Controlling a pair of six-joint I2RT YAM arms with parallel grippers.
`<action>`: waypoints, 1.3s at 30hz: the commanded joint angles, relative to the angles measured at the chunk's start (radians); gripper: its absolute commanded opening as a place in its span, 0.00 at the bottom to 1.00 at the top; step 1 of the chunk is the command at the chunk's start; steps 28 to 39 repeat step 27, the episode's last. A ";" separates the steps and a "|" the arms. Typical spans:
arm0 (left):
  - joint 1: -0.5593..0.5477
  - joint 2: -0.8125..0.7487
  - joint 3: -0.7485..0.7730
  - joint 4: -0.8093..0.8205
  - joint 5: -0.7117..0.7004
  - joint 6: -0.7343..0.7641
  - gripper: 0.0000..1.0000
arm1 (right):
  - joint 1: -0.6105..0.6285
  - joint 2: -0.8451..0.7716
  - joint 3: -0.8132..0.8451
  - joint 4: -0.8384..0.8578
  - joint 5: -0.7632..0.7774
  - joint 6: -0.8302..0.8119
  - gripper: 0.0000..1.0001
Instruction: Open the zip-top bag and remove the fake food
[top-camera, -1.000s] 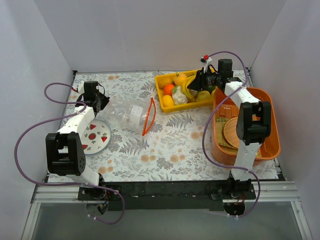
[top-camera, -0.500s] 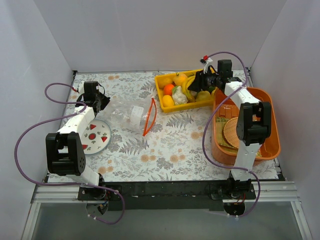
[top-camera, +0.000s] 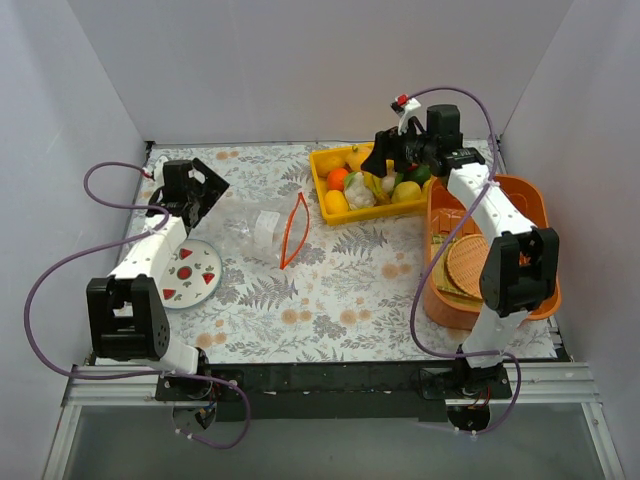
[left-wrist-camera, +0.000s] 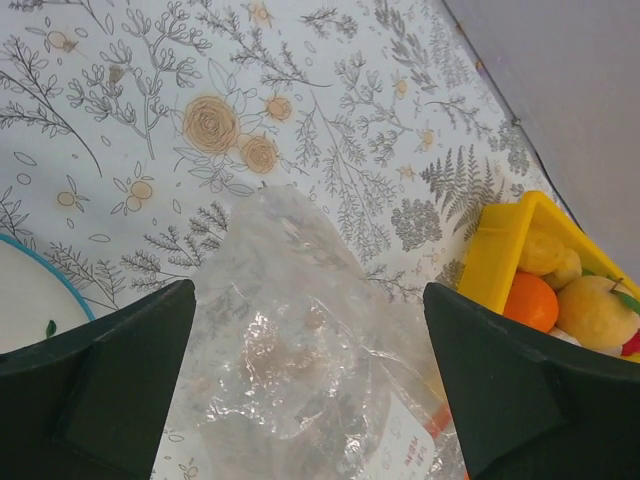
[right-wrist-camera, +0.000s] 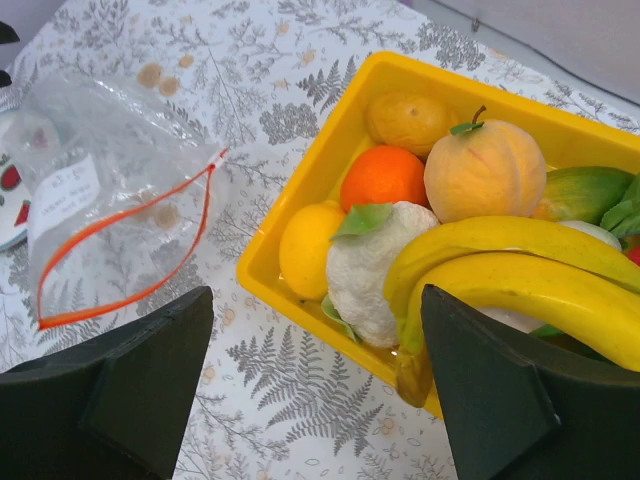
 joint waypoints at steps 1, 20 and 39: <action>0.002 -0.112 0.056 -0.035 0.013 0.056 0.98 | 0.042 -0.157 -0.057 0.004 0.096 0.060 0.95; -0.671 -0.409 -0.126 -0.124 -0.090 0.117 0.98 | 0.162 -0.883 -0.700 0.075 0.306 0.344 0.98; -0.673 -0.483 -0.137 -0.114 -0.175 0.148 0.98 | 0.162 -0.994 -0.741 0.024 0.357 0.369 0.98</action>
